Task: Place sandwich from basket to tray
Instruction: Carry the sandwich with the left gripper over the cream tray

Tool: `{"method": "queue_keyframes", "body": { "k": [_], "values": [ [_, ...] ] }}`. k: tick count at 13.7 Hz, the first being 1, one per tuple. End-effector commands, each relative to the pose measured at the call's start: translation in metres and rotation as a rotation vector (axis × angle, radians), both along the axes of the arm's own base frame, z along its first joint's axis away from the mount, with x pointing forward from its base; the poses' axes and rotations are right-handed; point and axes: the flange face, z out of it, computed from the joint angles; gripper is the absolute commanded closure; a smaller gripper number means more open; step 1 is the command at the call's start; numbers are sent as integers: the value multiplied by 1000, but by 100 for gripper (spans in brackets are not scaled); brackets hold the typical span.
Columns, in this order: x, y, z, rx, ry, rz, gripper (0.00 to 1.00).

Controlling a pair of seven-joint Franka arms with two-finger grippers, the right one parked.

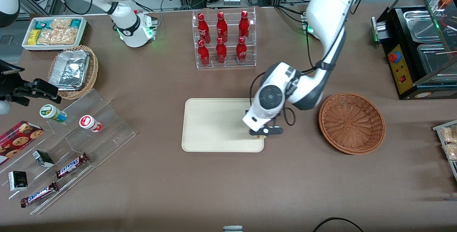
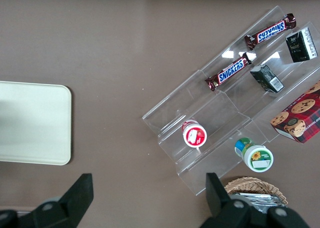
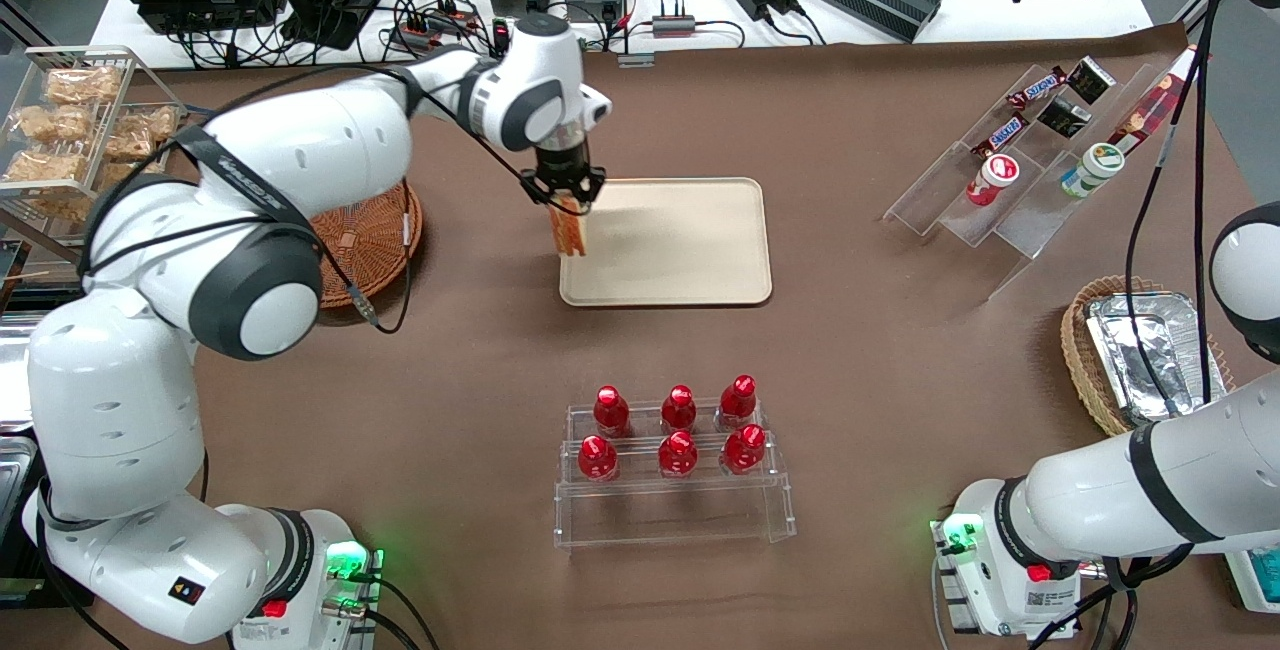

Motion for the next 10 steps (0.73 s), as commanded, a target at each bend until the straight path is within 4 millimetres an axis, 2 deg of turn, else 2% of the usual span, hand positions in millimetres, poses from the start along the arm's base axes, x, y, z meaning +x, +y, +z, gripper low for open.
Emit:
{"method": "queue_keyframes", "body": {
  "k": [1, 3, 4, 6, 10],
  "values": [
    [-2, -26, -17, -14, -13, -35, 61],
    [-7, -47, -40, -17, -18, -61, 61],
    [-3, -50, -43, -29, -26, -40, 61],
    [3, -49, -48, -35, -42, -4, 61],
    [3, -47, -56, -22, -37, -9, 60]
  ]
}}
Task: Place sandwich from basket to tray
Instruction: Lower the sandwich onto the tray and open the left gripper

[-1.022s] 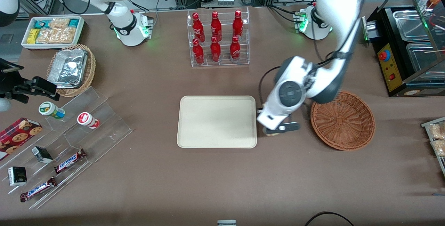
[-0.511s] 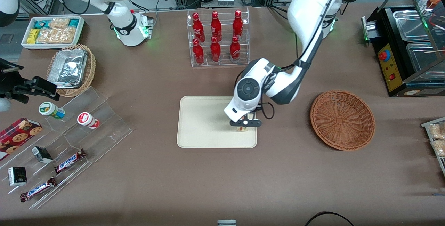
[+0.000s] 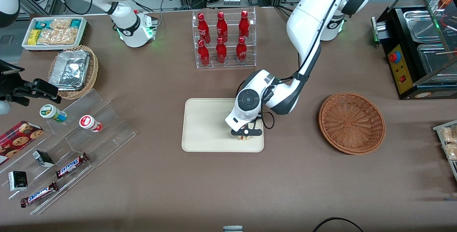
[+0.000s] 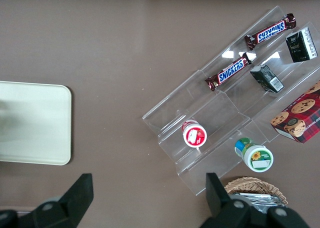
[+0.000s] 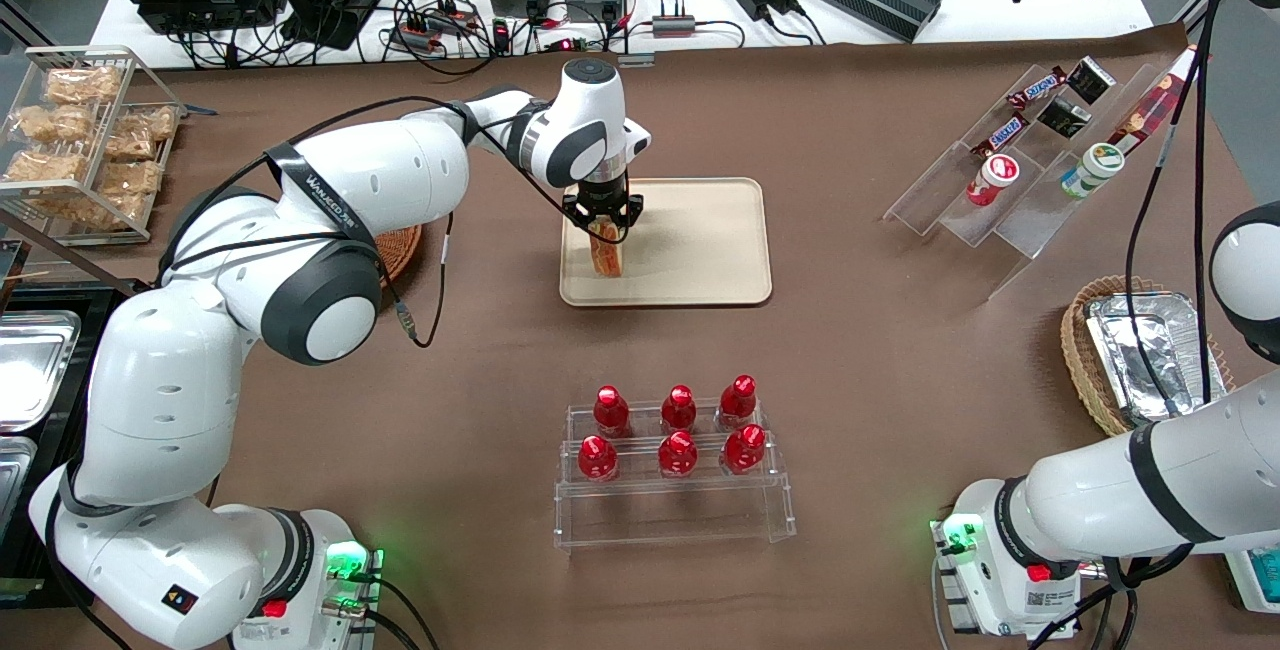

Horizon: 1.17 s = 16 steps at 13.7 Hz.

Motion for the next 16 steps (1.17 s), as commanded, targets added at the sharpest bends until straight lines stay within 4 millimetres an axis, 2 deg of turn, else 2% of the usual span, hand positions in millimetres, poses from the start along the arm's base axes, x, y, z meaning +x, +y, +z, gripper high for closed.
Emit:
{"method": "queue_keyframes", "body": {
  "k": [1, 5, 8, 11, 13, 14, 16],
  "values": [
    [4, -5, 3, 2, -15, 15, 59],
    [4, -5, -1, 9, -11, 49, 52],
    [4, -5, 0, 16, -11, 94, 35],
    [6, -5, 9, 9, -22, 92, 30],
    [14, -2, 57, -2, -44, 93, 22],
    [16, 6, 83, 11, -38, 95, 15],
    [36, 55, 136, 28, -37, 152, 6]
  ]
}}
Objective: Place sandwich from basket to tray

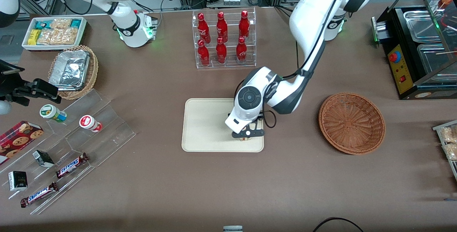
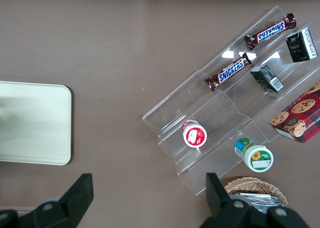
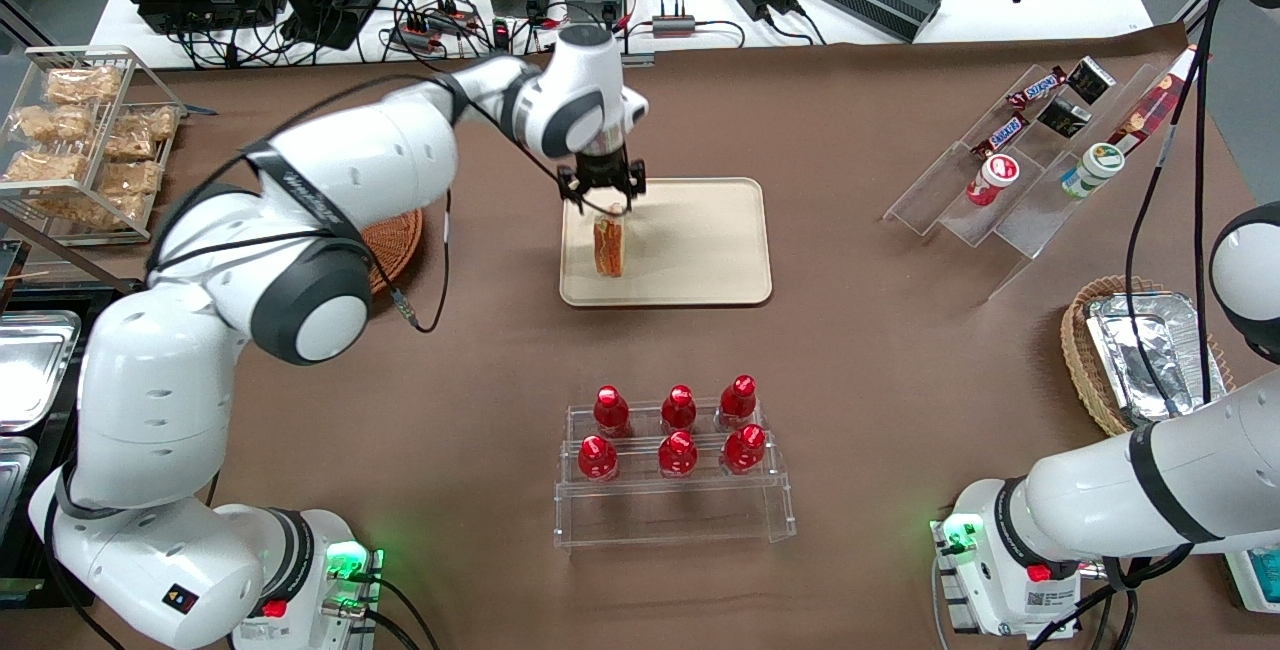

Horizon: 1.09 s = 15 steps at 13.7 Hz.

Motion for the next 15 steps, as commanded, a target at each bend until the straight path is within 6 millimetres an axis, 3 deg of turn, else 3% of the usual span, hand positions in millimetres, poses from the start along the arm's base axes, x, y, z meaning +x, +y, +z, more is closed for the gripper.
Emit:
{"method": "queue_keyframes", "body": {
  "k": [1, 3, 5, 8, 13, 15],
  "values": [
    [22, 72, 78, 28, 9, 87, 2],
    [31, 118, 123, 23, 13, 94, 0],
    [38, 185, 165, 23, -6, 175, 0],
    [30, 265, 203, 32, -24, 206, 0],
    [-8, 345, 242, 48, -53, 181, 0],
    [-24, 355, 265, 51, -60, 174, 0]
  ]
}}
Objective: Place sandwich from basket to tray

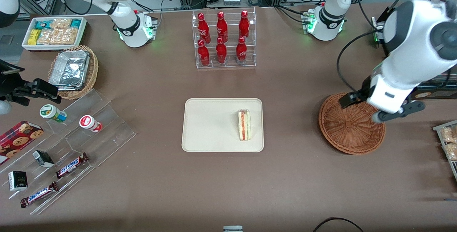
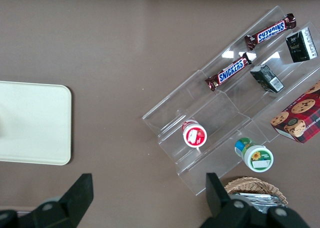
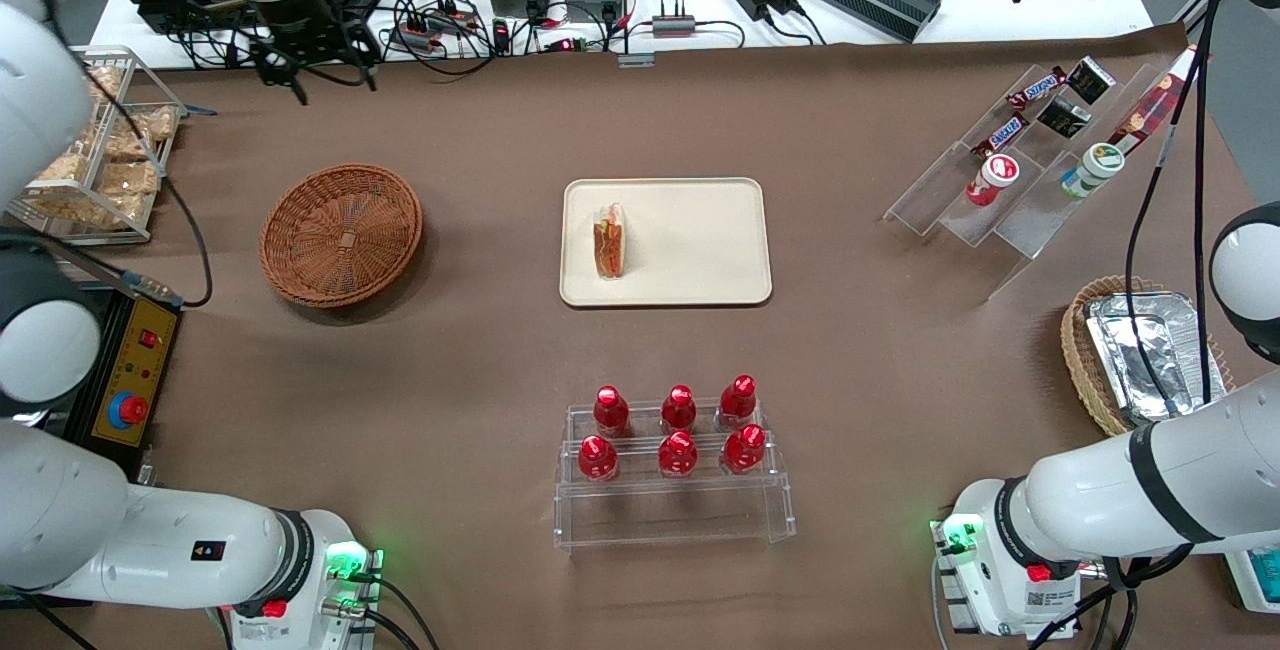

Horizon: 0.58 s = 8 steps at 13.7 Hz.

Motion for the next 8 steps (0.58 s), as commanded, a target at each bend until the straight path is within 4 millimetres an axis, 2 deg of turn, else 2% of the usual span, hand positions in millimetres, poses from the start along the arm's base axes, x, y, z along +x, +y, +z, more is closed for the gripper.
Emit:
{"method": "queue_keyframes", "body": {
  "k": [1, 5, 8],
  "values": [
    [-34, 33, 32, 22, 2, -35, 0],
    [-60, 53, 60, 84, 62, -229, 0],
    [-55, 54, 84, 60, 25, -297, 0]
  ]
}}
